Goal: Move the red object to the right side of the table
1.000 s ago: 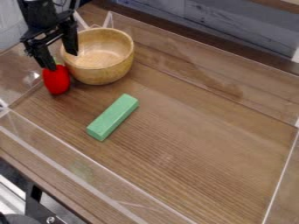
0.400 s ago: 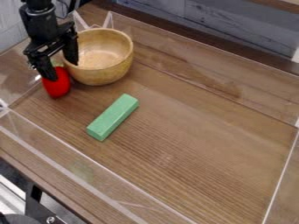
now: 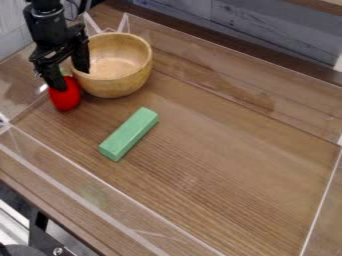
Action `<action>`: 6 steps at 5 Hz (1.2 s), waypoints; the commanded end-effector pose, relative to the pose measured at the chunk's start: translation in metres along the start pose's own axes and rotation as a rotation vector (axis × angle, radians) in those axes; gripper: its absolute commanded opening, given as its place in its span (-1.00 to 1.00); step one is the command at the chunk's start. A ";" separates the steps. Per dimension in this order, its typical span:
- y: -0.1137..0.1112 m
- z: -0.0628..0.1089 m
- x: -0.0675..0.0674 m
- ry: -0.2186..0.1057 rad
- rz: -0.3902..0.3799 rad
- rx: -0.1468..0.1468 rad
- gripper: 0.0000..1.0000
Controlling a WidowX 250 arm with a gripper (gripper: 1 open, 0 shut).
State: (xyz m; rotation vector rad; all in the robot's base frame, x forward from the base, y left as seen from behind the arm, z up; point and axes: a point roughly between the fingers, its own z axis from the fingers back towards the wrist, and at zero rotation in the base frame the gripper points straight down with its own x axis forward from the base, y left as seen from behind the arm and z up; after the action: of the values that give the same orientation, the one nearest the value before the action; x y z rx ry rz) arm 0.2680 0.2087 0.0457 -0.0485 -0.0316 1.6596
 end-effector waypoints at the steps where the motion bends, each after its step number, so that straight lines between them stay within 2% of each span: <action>1: -0.008 0.003 -0.002 -0.033 0.017 -0.032 1.00; 2: -0.005 0.000 -0.011 -0.038 0.067 -0.030 -1.00; 3: -0.004 0.006 -0.011 -0.038 0.050 -0.029 -1.00; 4: -0.007 0.031 -0.014 -0.006 0.030 -0.044 -1.00; 6: -0.016 0.056 -0.042 0.077 -0.045 -0.085 -1.00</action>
State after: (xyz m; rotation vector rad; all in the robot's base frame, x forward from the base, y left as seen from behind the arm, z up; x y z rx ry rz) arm 0.2735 0.1628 0.0710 -0.1458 0.0776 1.6264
